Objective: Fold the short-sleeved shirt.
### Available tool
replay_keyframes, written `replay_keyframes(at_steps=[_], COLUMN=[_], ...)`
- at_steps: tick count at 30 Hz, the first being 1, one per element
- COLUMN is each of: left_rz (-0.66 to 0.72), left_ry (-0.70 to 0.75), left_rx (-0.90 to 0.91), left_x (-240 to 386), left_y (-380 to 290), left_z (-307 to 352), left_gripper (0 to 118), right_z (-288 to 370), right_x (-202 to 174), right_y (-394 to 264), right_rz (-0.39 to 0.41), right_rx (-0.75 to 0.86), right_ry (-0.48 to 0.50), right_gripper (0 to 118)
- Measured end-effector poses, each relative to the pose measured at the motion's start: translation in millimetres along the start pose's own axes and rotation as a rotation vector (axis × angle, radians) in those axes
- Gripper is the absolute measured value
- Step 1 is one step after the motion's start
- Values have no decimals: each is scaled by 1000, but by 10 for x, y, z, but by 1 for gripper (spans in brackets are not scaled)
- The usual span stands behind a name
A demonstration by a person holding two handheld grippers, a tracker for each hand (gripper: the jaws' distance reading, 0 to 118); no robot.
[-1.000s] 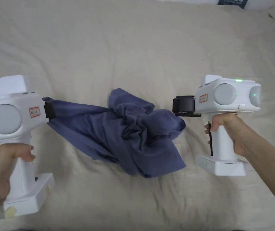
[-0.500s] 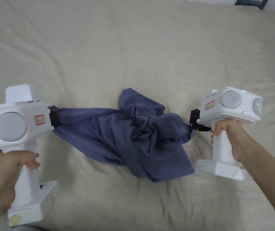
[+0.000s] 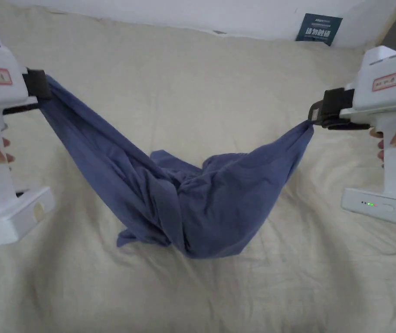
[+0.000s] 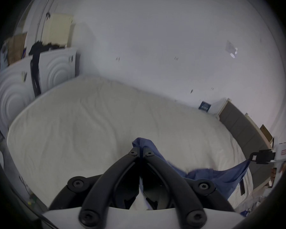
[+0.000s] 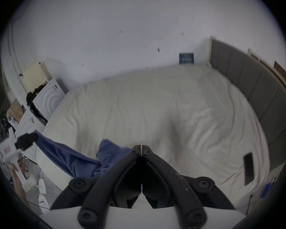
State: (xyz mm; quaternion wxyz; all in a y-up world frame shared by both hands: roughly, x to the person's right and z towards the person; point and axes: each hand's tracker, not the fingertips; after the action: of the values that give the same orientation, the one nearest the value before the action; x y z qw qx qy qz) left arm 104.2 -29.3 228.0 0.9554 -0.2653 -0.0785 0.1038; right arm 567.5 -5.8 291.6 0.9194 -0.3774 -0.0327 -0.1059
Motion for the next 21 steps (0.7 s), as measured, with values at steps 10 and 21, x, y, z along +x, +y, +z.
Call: replay_keyframes(at_steps=[10,21], left_rz=[-165,-171], left_ry=[162,394], left_rx=[231,444], left_x=[445,611], left_y=[1816,3177], left_z=[43,-196], left_gripper=[2,2], right_z=[627,687], right_x=[-376,-360], right_y=[1146,2649], right_rz=[204,219], right_rx=[263,507], right_ry=[-303,-540], right_gripper=[0,0])
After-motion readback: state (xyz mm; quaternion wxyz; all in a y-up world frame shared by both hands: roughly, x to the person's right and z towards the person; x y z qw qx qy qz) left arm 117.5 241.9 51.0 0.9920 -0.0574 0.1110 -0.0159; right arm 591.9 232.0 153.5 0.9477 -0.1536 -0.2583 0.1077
